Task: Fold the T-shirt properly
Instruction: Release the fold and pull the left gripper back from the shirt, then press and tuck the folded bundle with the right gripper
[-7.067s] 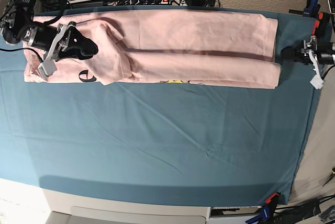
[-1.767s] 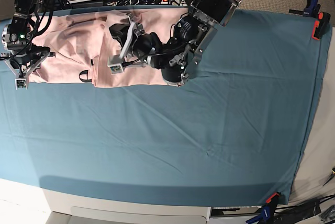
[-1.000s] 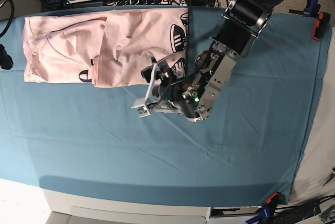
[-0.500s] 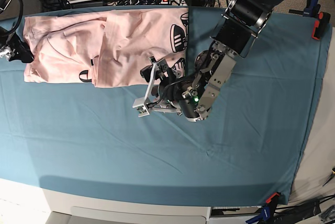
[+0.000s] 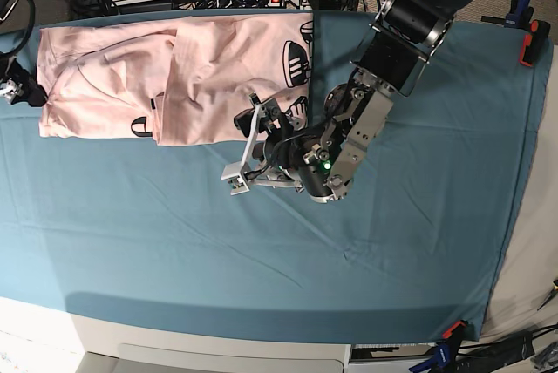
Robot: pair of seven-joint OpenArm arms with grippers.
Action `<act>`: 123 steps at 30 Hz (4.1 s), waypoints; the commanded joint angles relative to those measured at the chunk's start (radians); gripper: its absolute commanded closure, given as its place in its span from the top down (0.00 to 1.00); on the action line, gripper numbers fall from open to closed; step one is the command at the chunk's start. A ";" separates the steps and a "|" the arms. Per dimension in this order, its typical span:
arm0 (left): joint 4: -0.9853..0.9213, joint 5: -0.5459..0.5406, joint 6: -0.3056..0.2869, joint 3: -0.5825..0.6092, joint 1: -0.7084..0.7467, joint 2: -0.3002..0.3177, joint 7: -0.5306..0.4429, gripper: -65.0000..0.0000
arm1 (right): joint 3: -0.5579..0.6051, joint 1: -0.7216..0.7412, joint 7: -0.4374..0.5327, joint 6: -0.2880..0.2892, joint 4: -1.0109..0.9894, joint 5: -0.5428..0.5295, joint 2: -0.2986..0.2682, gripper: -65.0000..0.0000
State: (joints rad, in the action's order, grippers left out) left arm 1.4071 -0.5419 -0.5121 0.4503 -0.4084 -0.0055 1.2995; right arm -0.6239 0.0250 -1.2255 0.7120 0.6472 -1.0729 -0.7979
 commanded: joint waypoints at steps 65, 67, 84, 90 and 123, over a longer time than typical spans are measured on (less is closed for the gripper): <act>0.017 -0.080 0.042 -0.362 -0.037 0.346 -0.015 0.55 | 0.178 -0.356 -0.171 -0.014 1.250 -0.347 0.615 0.00; 0.017 -0.081 0.042 -0.362 -0.037 0.346 -0.016 0.55 | 0.247 -0.352 -0.171 -0.014 1.250 -0.283 0.658 0.00; 0.017 -0.088 0.042 -0.362 -0.037 0.346 -0.015 0.55 | 0.492 -0.224 0.006 -0.014 1.250 0.179 0.768 0.00; 0.017 -0.087 0.042 -0.362 -0.037 0.346 -0.015 0.55 | 0.521 -0.224 0.132 -0.014 1.249 0.320 0.797 0.00; 0.017 -0.087 0.042 -0.362 0.035 0.346 -0.025 0.55 | 0.642 -0.191 -0.023 -0.014 1.355 0.084 0.806 0.33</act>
State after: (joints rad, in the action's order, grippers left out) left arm 1.4090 -0.6178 -0.4675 0.0933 -0.3470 0.3332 1.2846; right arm 0.0200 -0.1772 -1.2709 0.6960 1.9854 -0.9600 0.0040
